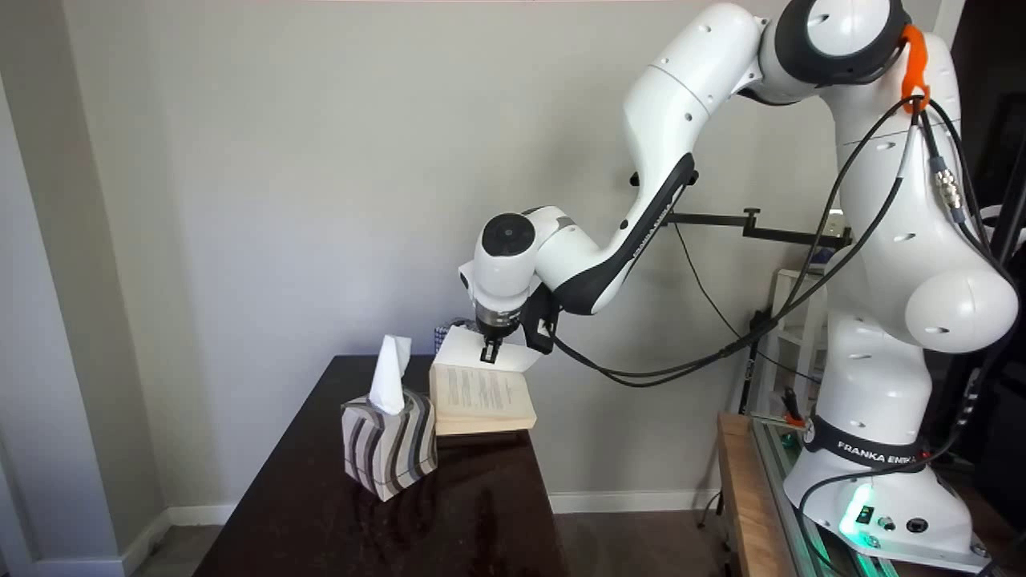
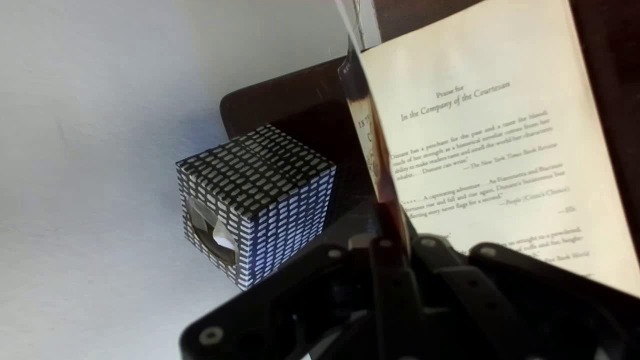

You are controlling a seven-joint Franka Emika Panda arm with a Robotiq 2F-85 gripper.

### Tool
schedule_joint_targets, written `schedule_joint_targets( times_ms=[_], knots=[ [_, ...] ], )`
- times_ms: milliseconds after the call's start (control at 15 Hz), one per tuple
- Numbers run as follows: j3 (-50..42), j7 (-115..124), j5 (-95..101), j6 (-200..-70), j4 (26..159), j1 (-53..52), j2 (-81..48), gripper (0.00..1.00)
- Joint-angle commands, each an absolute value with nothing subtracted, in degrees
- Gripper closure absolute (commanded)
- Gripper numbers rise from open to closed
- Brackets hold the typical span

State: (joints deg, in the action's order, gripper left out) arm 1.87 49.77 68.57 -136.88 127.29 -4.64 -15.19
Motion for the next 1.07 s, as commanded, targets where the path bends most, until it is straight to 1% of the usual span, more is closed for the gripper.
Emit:
schedule_joint_targets(
  times_ms=[0, 400, 1000],
  knots=[
    [1.2, 51.4, 69.9, -133.3, 124.0, -5.3, -18.1, 1.00],
    [0.8, 53.2, 70.7, -127.9, 119.7, -5.6, -21.7, 1.00],
    [0.5, 55.9, 71.0, -125.8, 113.0, -6.2, -28.0, 1.00]
  ],
)
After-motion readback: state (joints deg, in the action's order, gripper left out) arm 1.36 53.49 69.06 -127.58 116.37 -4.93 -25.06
